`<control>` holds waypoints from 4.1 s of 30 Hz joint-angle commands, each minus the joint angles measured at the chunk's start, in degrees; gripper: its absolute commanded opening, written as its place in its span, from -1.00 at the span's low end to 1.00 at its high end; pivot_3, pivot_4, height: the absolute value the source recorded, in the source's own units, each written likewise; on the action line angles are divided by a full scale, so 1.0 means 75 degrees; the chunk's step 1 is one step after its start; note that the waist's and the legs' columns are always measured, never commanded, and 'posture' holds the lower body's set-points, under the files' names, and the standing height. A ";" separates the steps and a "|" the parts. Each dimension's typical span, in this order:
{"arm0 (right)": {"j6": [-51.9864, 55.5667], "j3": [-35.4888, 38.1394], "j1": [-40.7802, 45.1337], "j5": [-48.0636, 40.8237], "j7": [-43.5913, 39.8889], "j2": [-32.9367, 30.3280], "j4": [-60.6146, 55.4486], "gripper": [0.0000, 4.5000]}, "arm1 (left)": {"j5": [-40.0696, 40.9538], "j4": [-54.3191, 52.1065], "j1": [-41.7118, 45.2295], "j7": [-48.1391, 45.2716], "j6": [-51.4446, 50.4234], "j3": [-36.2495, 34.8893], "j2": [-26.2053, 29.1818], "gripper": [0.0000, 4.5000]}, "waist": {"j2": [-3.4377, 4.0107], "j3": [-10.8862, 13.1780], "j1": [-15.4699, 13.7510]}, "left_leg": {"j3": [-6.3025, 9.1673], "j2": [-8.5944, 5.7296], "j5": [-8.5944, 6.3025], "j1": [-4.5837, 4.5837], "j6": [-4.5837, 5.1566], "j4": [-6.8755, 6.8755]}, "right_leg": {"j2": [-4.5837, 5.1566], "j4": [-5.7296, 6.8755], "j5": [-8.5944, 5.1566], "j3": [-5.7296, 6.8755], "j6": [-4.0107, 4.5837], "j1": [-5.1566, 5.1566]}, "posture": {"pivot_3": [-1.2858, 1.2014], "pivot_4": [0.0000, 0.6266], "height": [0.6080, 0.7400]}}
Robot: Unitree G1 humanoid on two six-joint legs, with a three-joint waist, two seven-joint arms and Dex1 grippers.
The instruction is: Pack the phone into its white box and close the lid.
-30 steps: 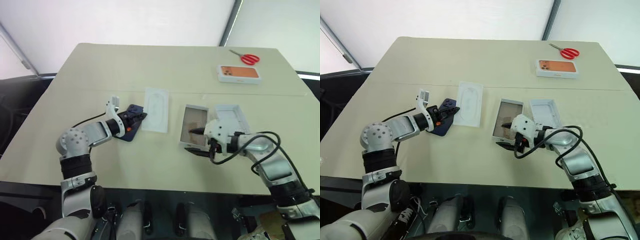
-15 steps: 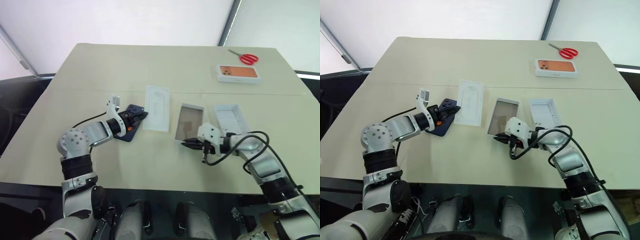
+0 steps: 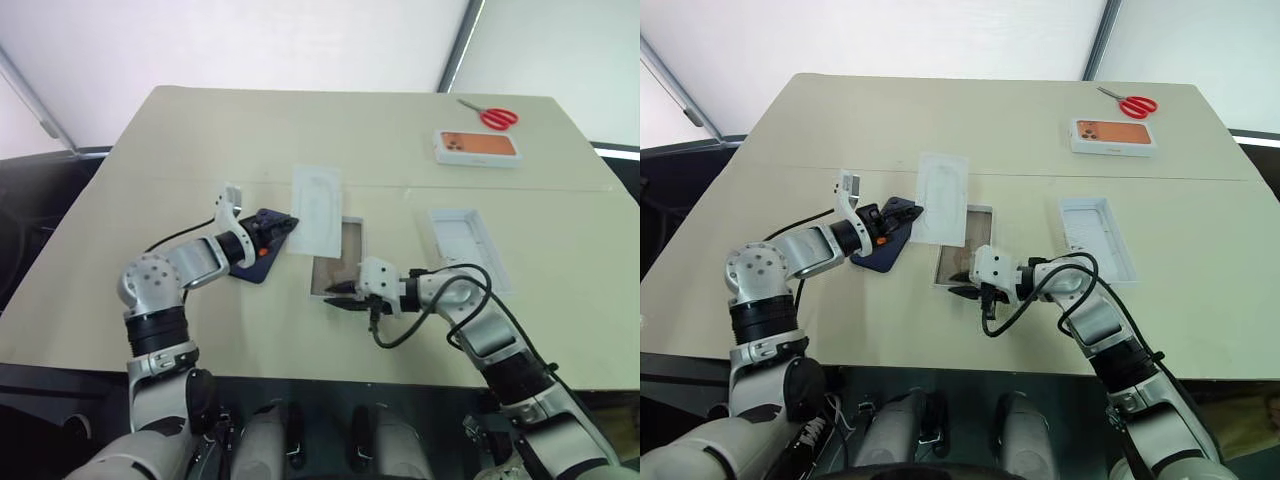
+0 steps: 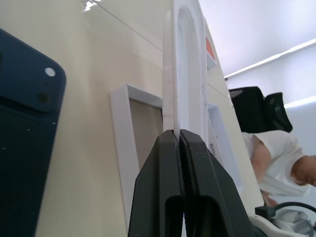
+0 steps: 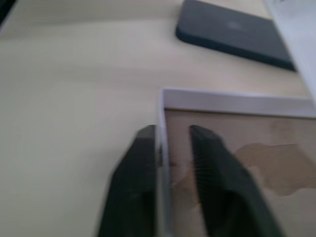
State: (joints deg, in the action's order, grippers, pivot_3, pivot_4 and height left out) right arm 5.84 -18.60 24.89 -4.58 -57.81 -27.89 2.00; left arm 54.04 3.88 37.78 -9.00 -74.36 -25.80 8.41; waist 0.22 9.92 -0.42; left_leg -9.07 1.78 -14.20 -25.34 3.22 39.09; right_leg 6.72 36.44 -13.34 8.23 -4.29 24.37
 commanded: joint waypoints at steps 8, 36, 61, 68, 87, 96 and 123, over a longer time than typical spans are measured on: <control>0.0807 0.2233 -0.0565 -0.1757 -0.1051 -0.1807 -0.0857 0.29 | 0.0583 -0.0769 -0.0410 0.0420 -0.0582 0.0018 -0.0254 -1.00 | -0.0007 0.0002 -0.0035 | 0.0003 -0.0001 -0.0001 0.0001 0.0002 0.0002 | 0.0003 -0.0002 0.0000 0.0000 0.0001 -0.0003 | 0.03 -0.52 0.96; -0.0425 0.2221 -0.0030 -0.0955 -0.0378 -0.1517 0.0482 0.32 | 0.1504 -0.1040 -0.0792 0.2030 -0.1193 -0.0275 -0.1099 0.99 | -0.0021 0.0010 -0.0034 | 0.0003 0.0003 -0.0001 0.0001 0.0002 0.0003 | 0.0003 -0.0004 0.0000 -0.0001 0.0001 -0.0003 | 0.03 -0.52 0.96; 0.0182 0.0968 0.1141 0.0020 0.0574 -0.0226 0.0590 -0.31 | -0.0390 -0.1054 -0.0639 -0.1627 0.2312 0.0936 0.2429 1.00 | -0.0019 0.0012 0.0157 | -0.0002 0.0004 0.0005 -0.0001 -0.0012 -0.0015 | -0.0005 0.0000 0.0000 0.0000 0.0003 0.0011 | 0.03 -0.52 0.96; 0.0006 0.0229 0.1699 0.1199 0.1467 0.0404 0.1899 -0.98 | -0.0966 -0.0611 -0.0796 -0.2103 0.2606 0.1029 0.2945 1.00 | -0.0019 0.0013 0.0147 | -0.0004 0.0000 -0.0003 -0.0006 -0.0026 -0.0016 | 0.0001 0.0001 -0.0001 0.0001 0.0003 0.0016 | 0.03 -0.52 0.96; 0.1569 0.0179 0.3260 0.1068 0.1763 0.2078 0.1963 -0.98 | -0.1633 0.2053 -0.0319 -0.4028 0.1903 0.1551 0.4432 1.00 | -0.0016 0.0016 0.0215 | -0.0010 0.0005 0.0007 -0.0006 -0.0021 -0.0028 | -0.0007 0.0019 -0.0002 0.0001 0.0003 0.0035 | 0.03 -0.52 0.96; 0.3274 -0.0948 0.3623 0.1805 0.1915 0.2919 0.2772 -0.98 | -0.2745 0.3622 0.0261 -0.5826 0.2708 0.2765 0.4456 1.00 | -0.0018 0.0014 0.0191 | -0.0025 -0.0002 -0.0003 -0.0015 -0.0044 -0.0026 | 0.0000 0.0046 -0.0003 -0.0007 0.0004 0.0058 | 0.03 -0.52 0.96; 0.2919 -0.0851 0.4108 0.2108 0.2333 0.3532 0.4010 -0.98 | -0.3747 0.4171 0.0735 -0.6890 0.1998 0.3472 0.2946 1.00 | -0.0003 -0.0060 0.0157 | -0.0032 -0.0014 -0.0002 0.0004 -0.0046 -0.0026 | 0.0014 0.0078 -0.0014 -0.0028 -0.0003 0.0057 | 0.03 -0.52 0.96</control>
State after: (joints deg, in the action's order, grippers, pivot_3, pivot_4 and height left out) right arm 28.91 -25.32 54.15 11.52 -40.58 -2.39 32.25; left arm 24.45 34.67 44.80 -59.21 -55.28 -2.96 33.59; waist 0.20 9.47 0.76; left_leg -9.30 1.65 -14.22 -25.31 2.87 38.89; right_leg 6.83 37.03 -13.46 8.02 -4.33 24.79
